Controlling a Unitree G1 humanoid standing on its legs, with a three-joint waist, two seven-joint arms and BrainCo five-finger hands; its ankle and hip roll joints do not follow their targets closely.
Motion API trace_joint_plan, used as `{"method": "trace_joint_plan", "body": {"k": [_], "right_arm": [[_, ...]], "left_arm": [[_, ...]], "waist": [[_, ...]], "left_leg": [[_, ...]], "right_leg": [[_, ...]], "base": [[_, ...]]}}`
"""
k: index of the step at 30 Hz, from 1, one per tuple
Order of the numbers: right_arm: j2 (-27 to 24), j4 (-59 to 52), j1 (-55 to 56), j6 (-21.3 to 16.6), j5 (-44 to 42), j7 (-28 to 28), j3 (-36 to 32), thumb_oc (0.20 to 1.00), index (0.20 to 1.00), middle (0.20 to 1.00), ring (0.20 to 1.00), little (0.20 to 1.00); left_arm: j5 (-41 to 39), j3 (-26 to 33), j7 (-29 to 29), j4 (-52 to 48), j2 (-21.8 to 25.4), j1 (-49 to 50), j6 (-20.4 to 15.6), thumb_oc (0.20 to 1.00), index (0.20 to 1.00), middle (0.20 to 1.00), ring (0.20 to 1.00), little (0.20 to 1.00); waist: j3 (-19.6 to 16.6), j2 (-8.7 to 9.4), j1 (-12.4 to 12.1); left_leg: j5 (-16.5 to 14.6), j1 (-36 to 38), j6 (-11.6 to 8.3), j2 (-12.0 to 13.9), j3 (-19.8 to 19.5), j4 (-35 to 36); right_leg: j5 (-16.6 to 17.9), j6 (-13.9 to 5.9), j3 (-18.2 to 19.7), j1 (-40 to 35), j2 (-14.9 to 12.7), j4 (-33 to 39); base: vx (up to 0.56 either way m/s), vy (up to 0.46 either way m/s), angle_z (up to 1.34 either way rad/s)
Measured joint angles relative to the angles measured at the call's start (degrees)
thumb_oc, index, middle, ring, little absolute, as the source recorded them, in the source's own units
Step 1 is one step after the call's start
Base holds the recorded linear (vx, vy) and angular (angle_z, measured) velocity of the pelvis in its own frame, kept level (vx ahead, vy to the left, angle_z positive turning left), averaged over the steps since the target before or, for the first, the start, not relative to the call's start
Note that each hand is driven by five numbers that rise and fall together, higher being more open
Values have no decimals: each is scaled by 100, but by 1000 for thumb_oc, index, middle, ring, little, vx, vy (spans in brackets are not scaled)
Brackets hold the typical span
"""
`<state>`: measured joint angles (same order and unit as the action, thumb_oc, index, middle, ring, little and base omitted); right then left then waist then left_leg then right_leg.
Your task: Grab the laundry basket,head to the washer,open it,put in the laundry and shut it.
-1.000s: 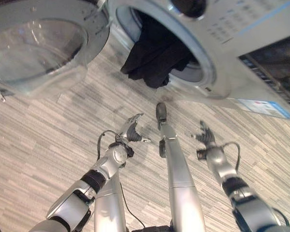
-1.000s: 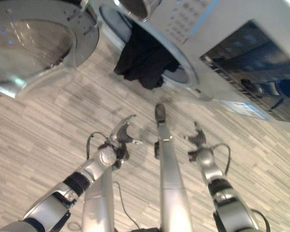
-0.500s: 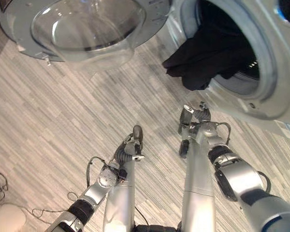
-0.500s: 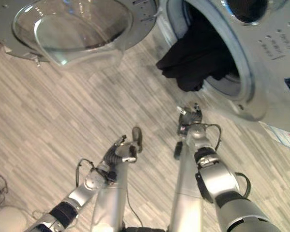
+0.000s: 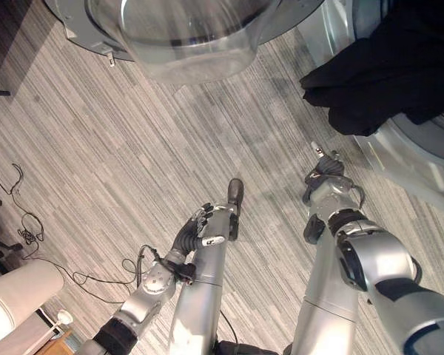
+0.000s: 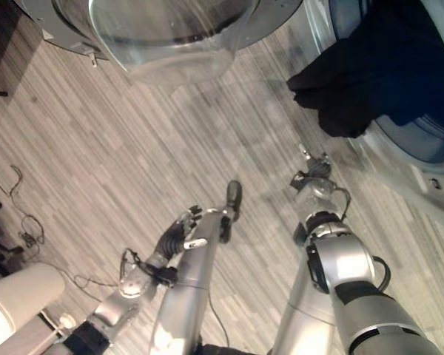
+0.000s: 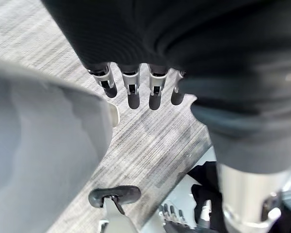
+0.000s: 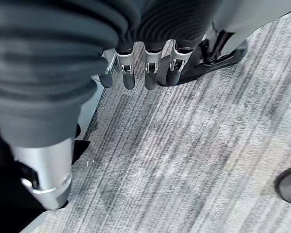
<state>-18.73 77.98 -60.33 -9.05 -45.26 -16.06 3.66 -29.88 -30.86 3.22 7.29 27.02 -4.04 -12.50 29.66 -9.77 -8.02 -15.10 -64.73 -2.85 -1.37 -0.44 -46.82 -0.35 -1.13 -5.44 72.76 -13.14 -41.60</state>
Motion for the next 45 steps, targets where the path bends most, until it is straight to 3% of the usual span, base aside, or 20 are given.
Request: {"method": "trace_joint_plan", "body": {"k": [9,17,21,26,35,36,37,38,41,45], "right_arm": [[-527,166,-756,-18,-136,6,-8,1000,1000,1000,1000,1000],[-948,193,-1108,-100,-345,-11,55,1000,1000,1000,1000,1000],[-1083,223,-1216,-105,-344,-27,87,1000,1000,1000,1000,1000],[-1539,418,-1474,-87,-340,-67,292,1000,1000,1000,1000,1000],[-1678,460,-1763,-21,-478,-24,307,1000,1000,1000,1000,1000],[-1678,492,-1840,-12,-617,-24,318,862,862,862,862,862],[-1678,492,-1877,-12,-639,-25,321,862,862,862,862,862],[-1676,494,-1915,-11,-720,-28,320,576,576,576,576,576],[-1654,566,-2095,4,-965,-45,332,200,200,200,200,200],[-1620,542,-2247,19,-1079,-131,544,200,200,200,200,200]], "left_arm": [[-291,86,-179,-439,34,225,14,1000,1000,1000,1000,1000],[-692,82,-224,-1010,113,303,-11,1000,1000,1000,1000,1000],[-852,89,-219,-1095,146,303,-71,1000,1000,1000,1000,1000],[-853,97,-210,-1182,215,311,-131,1000,1000,1000,1000,1000],[-1065,152,-170,-1331,207,310,-191,1000,1000,1000,1000,1000],[-1070,153,-170,-1330,207,310,-191,1000,1000,1000,1000,1000],[-1072,145,-170,-1330,206,310,-191,1000,1000,1000,1000,1000],[-1073,139,-168,-1328,205,309,-190,1000,1000,1000,1000,1000],[-1077,138,-162,-1331,206,303,-190,1000,1000,1000,1000,1000],[-1077,140,-154,-1335,206,300,-195,1000,1000,1000,1000,1000]], "waist": [[-7,-10,-230],[-110,-164,-387],[-111,-166,-401],[-207,-304,-411],[-217,-319,-467],[-217,-319,-465],[-217,-318,-469],[-217,-318,-468],[-217,-317,-467],[-216,-316,-464]], "left_leg": [[152,-267,-44,-135,-115,103],[201,-549,-90,-170,-225,118],[217,-568,-110,-181,-244,151],[274,-754,-95,-238,-303,214],[278,-944,-100,-239,-290,220],[280,-953,-102,-238,-286,232],[283,-958,-100,-239,-282,238],[288,-959,-99,-239,-280,252],[313,-950,-102,-239,-280,307],[315,-957,-101,-237,-274,300]], "right_leg": [[-71,28,-6,277,-102,-115],[-61,-2,-61,510,-111,-125],[-96,17,-85,539,-139,-150],[-97,3,-130,692,-193,-124],[-81,10,-123,886,-193,-124],[-83,6,-118,902,-193,-119],[-83,5,-117,910,-193,-119],[-83,5,-117,914,-193,-111],[-47,27,-120,912,-190,-59],[-21,9,-115,905,-189,-42]], "base": [[29,-9,11],[24,-4,4],[29,2,6],[17,19,7],[0,0,0],[0,0,0],[0,0,0],[0,0,0],[0,0,0],[0,0,0]]}}
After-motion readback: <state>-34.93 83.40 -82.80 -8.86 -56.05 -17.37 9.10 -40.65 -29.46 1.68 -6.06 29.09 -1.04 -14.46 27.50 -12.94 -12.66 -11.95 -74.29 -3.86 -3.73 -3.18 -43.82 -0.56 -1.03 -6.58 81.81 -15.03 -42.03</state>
